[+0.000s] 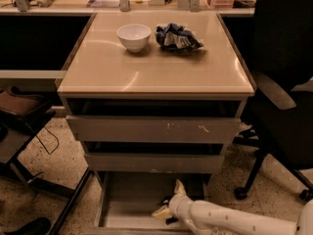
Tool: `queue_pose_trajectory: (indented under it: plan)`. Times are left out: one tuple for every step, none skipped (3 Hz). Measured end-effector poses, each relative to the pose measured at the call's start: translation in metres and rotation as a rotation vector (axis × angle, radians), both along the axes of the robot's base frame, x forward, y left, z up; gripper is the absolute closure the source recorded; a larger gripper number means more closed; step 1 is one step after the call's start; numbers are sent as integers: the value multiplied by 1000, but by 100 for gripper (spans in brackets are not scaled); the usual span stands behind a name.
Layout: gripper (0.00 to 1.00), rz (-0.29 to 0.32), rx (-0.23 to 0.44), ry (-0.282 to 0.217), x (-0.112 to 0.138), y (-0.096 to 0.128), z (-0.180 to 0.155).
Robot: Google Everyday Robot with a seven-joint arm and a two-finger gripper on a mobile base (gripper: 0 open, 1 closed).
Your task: Pick rxbar chocolate from bottom drawer and place on counter
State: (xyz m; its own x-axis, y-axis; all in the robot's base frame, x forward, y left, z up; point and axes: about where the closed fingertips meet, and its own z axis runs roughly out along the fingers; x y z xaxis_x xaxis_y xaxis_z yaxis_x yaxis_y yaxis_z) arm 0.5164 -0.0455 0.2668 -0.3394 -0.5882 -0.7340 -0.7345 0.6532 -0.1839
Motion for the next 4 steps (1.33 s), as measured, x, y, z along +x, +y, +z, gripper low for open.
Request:
queue_pose_trajectory:
  plan:
    - [0,-78,-69,51,25,-34,-9]
    - [0,-78,-73,65,23,-32,-13]
    - [0,-77,-93,54,30,-30,-32]
    - [0,-65,-88,60,37,-29,-78]
